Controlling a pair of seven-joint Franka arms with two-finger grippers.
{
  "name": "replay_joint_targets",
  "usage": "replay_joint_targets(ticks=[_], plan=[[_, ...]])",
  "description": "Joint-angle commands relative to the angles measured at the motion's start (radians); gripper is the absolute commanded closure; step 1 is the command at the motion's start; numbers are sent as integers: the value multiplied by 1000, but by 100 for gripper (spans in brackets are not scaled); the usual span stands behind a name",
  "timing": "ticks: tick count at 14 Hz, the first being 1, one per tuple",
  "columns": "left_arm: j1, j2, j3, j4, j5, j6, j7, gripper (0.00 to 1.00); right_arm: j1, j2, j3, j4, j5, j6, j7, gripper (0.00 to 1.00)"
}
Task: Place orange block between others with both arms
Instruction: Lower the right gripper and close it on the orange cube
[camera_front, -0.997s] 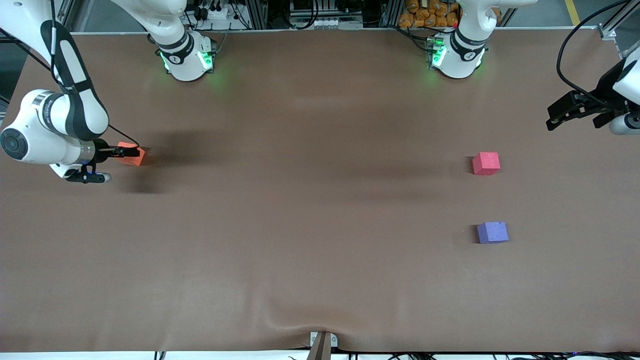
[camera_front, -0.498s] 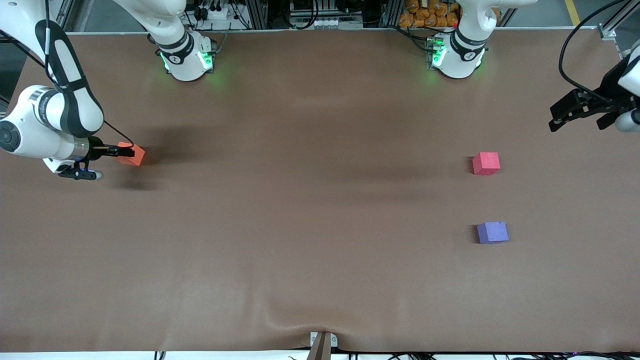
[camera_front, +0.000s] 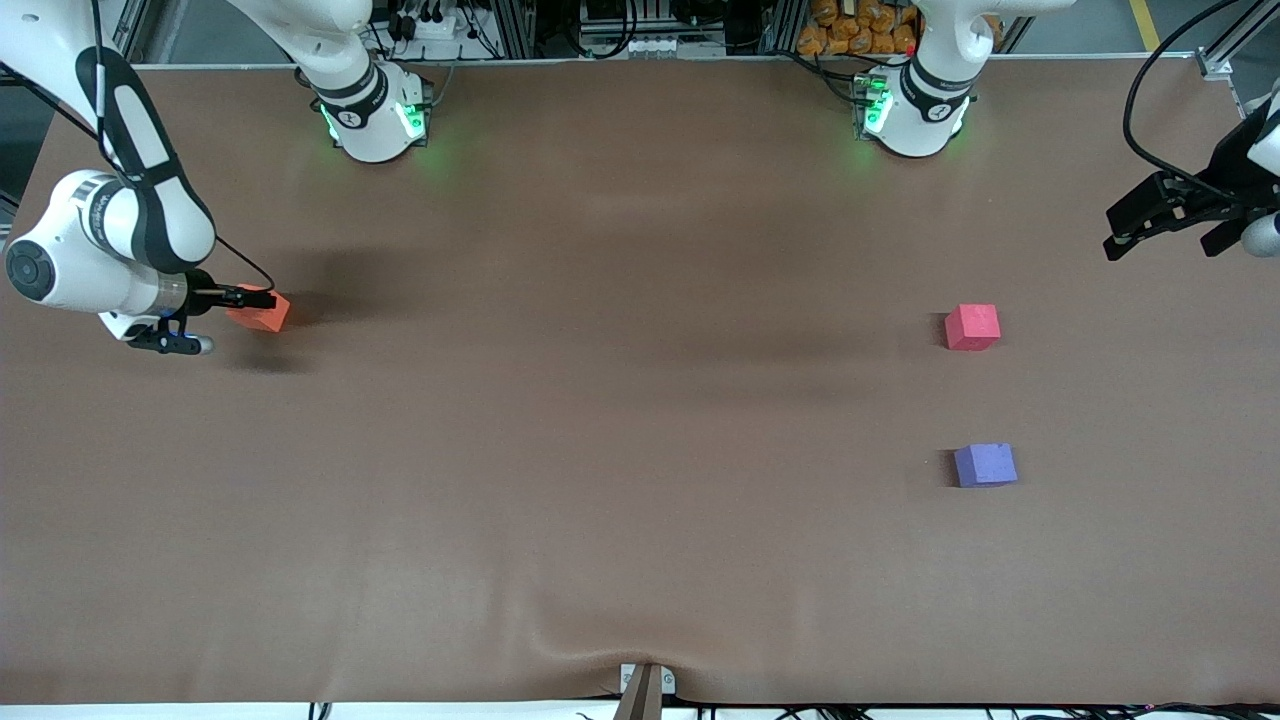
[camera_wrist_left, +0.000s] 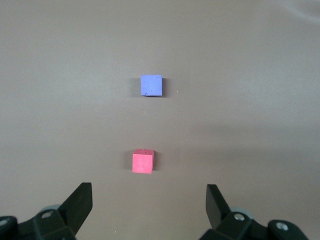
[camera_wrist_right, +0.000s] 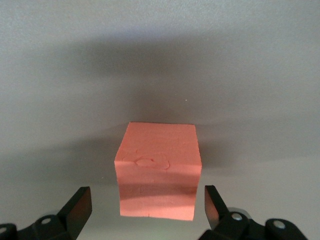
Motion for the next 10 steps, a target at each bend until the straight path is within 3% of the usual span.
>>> replay_joint_targets(ticks=[1, 2, 5, 6, 10], plan=[[4, 1, -6, 10, 11, -10, 12, 0, -19, 41, 10, -13, 5, 53, -4, 0], [4, 1, -4, 10, 11, -10, 13, 0, -22, 52, 10, -13, 5, 59, -4, 1], [4, 1, -4, 9, 13, -11, 12, 0, -20, 61, 10, -13, 5, 58, -6, 81], [4, 3, -4, 9, 13, -10, 12, 0, -16, 61, 12, -10, 5, 55, -6, 97], [4, 6, -6, 10, 13, -5, 12, 0, 27, 37, 32, 21, 5, 0, -14, 100]])
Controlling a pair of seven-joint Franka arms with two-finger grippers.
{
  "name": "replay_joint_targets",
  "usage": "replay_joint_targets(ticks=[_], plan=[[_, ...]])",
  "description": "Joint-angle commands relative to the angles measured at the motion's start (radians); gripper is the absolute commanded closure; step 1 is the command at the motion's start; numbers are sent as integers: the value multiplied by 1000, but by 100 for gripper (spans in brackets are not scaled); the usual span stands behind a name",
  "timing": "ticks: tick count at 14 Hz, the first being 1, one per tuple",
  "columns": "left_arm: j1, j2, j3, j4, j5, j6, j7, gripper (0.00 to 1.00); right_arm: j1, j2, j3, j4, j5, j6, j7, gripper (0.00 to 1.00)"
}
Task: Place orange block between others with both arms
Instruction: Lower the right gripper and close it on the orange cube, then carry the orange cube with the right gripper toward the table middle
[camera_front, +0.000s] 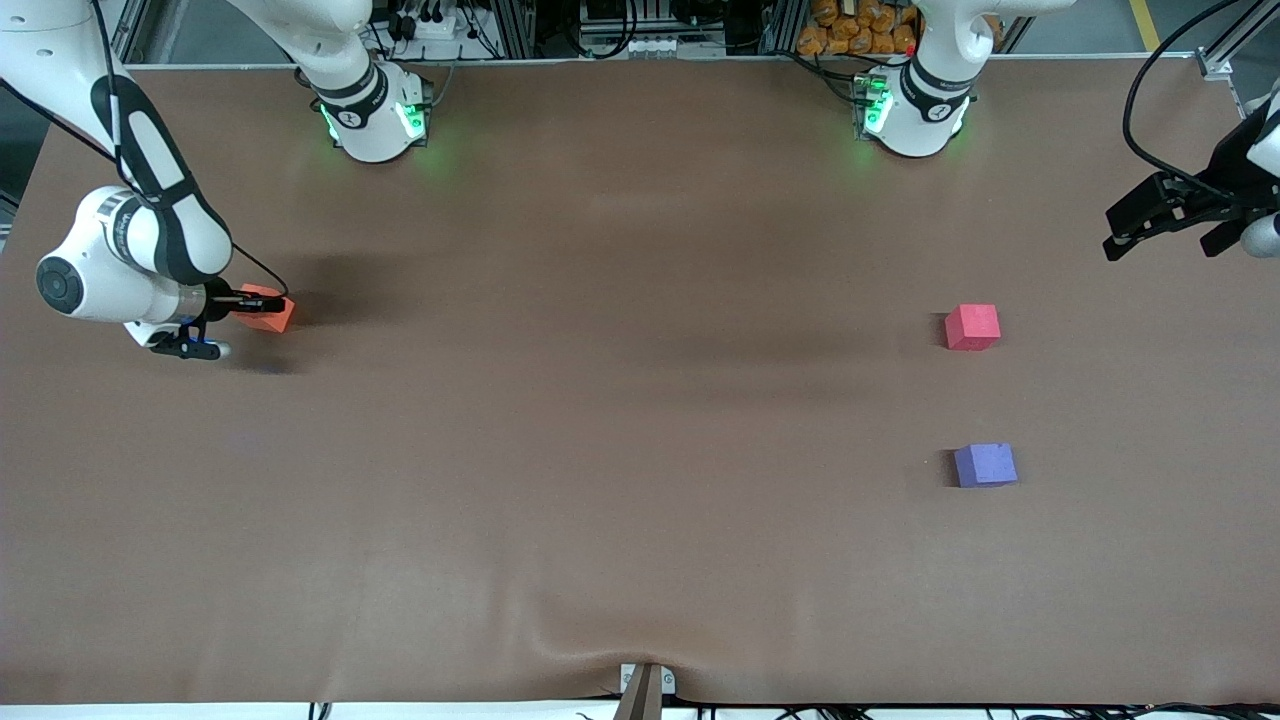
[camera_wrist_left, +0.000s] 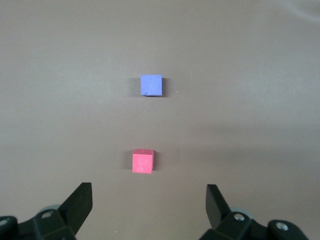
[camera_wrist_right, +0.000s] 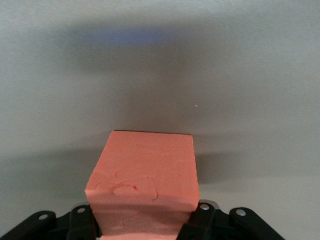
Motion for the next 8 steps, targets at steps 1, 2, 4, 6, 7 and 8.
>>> replay_joint_targets(ticks=[1, 2, 4, 6, 7, 8], plan=[[4, 4, -6, 10, 13, -7, 12, 0, 63, -37, 29, 32, 5, -49, -12, 100], [4, 4, -6, 10, 13, -5, 12, 0, 111, -55, 45, 43, 5, -51, -12, 100], [4, 6, -6, 9, 13, -5, 12, 0, 186, -86, 71, 71, 6, -60, -13, 100], [4, 6, -6, 9, 13, -4, 12, 0, 264, -117, 112, 161, 28, -166, 2, 100], [4, 6, -4, 9, 11, -4, 12, 0, 304, -112, 120, 236, 46, -241, 9, 100], [4, 6, -4, 9, 11, -4, 12, 0, 347, -102, 123, 320, 71, -293, 11, 100]])
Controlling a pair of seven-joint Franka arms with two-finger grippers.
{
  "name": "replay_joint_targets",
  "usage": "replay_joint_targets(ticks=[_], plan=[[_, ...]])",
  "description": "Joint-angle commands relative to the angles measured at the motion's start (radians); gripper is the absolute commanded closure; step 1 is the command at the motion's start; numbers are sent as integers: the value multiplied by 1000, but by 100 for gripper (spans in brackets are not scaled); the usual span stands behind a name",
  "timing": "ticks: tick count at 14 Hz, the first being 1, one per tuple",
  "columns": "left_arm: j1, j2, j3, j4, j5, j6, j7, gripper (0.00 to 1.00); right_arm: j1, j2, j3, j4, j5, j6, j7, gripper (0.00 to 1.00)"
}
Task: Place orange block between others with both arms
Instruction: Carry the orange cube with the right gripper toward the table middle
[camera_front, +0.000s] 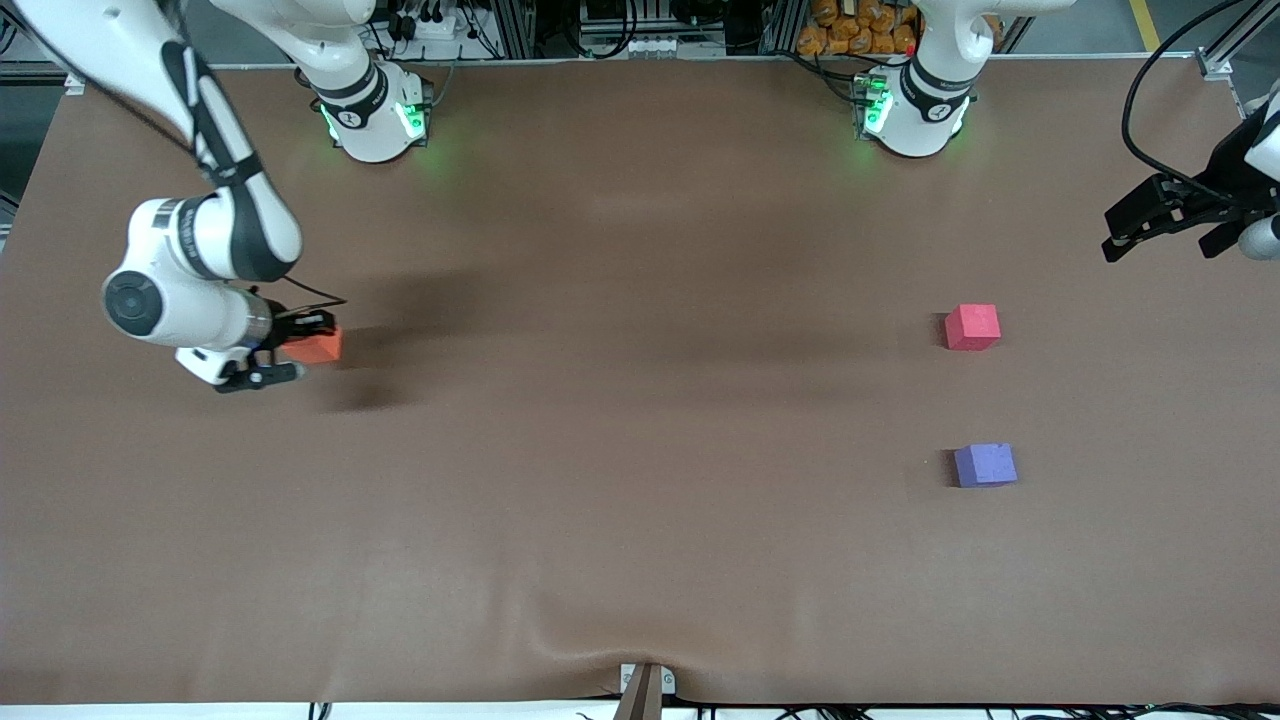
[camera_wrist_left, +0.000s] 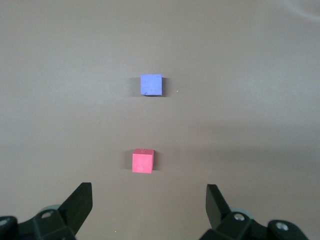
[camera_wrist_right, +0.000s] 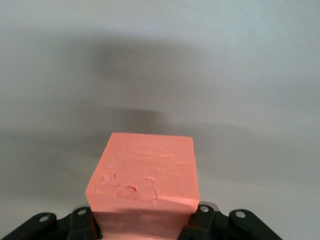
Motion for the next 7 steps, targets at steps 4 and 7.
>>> replay_joint_targets(ticks=[4, 7], plan=[[5, 1, -4, 11, 13, -4, 13, 0, 256, 154, 4, 387, 100, -188, 6, 100], [4, 1, -4, 9, 11, -4, 13, 0, 347, 320, 4, 571, 158, -199, 84, 100]])
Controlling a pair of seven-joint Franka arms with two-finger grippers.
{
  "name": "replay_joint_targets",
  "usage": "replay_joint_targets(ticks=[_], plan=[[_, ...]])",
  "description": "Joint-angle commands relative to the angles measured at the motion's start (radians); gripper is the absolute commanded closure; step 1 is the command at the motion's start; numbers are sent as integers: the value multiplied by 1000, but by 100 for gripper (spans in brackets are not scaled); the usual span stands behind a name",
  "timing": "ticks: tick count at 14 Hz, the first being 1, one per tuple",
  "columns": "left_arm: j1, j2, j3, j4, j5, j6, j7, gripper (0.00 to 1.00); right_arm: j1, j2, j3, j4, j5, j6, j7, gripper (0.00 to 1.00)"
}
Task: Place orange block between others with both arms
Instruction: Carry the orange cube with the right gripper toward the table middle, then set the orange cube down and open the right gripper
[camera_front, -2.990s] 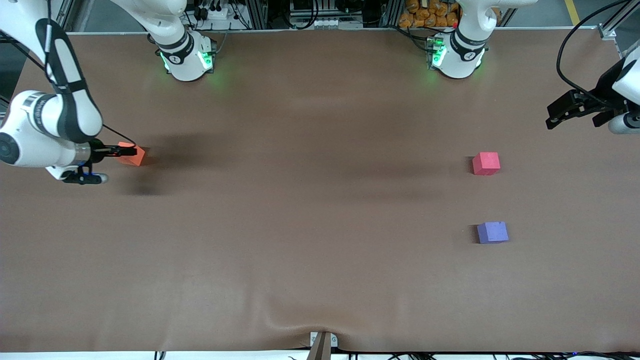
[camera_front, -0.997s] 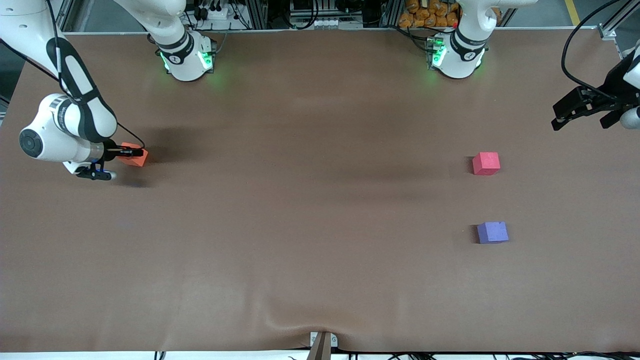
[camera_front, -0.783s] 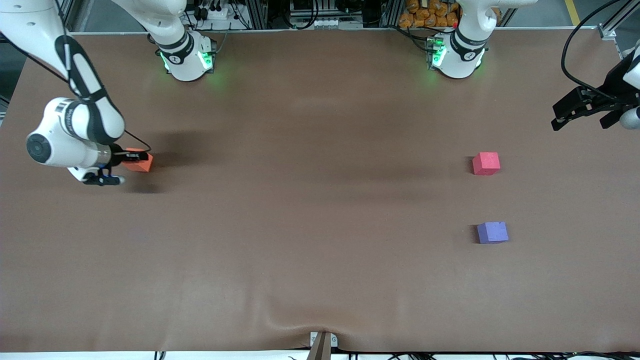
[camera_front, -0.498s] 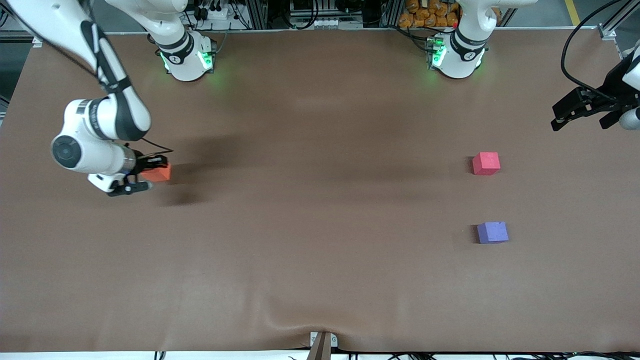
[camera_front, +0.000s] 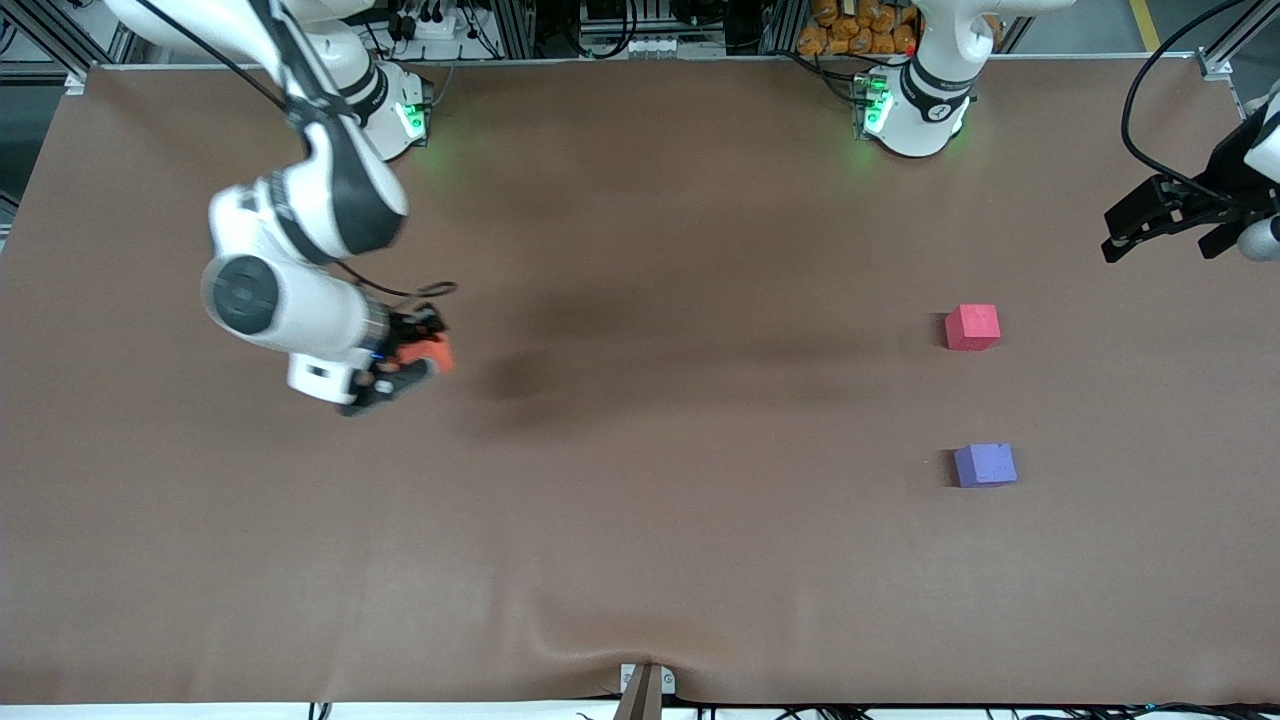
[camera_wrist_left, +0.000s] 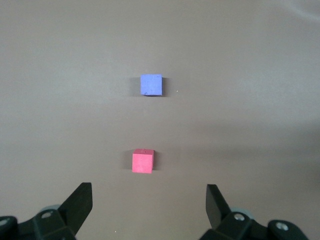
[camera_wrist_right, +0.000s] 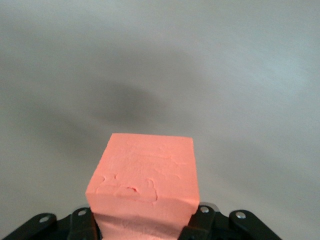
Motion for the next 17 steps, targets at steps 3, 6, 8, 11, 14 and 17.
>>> replay_joint_targets(ticks=[3, 6, 8, 11, 14, 17], plan=[[5, -4, -4, 9, 11, -7, 15, 0, 157, 285, -11, 287, 22, -30, 219, 100], [4, 1, -4, 6, 11, -7, 13, 0, 217, 368, -14, 365, 18, -27, 348, 100], [4, -1, -4, 7, 11, -7, 13, 0, 228, 396, -14, 376, 19, -16, 379, 100], [5, -2, -4, 7, 11, -7, 15, 0, 264, 456, -14, 437, 19, -15, 521, 100], [5, -1, -4, 7, 11, -7, 15, 0, 280, 493, -14, 457, 19, 1, 580, 100], [5, -2, -4, 7, 11, -10, 15, 0, 306, 513, -15, 465, 19, 39, 625, 100]])
